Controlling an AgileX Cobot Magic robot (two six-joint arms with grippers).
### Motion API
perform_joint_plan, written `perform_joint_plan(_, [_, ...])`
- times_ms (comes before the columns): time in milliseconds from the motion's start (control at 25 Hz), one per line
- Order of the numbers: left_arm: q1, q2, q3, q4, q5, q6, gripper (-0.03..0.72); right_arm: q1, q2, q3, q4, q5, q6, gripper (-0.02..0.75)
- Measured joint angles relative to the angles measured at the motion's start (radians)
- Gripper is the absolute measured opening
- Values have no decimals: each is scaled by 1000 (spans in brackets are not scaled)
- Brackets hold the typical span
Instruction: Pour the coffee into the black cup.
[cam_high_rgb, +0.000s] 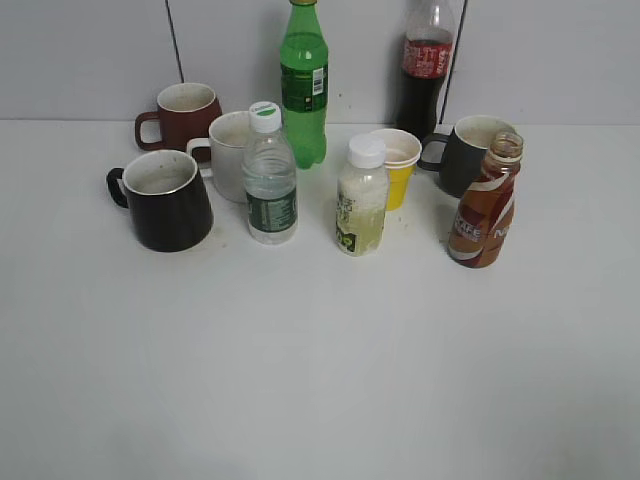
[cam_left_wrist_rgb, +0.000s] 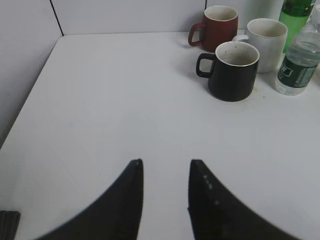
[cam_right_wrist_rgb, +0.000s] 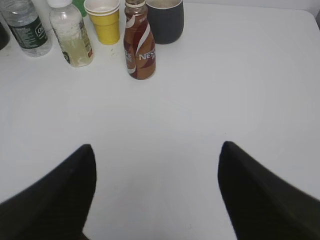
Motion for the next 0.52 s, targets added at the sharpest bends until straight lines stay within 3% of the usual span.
perform_joint_plan(520, [0,0,0,0,0,0,241,0,0,0,0,0,0,566])
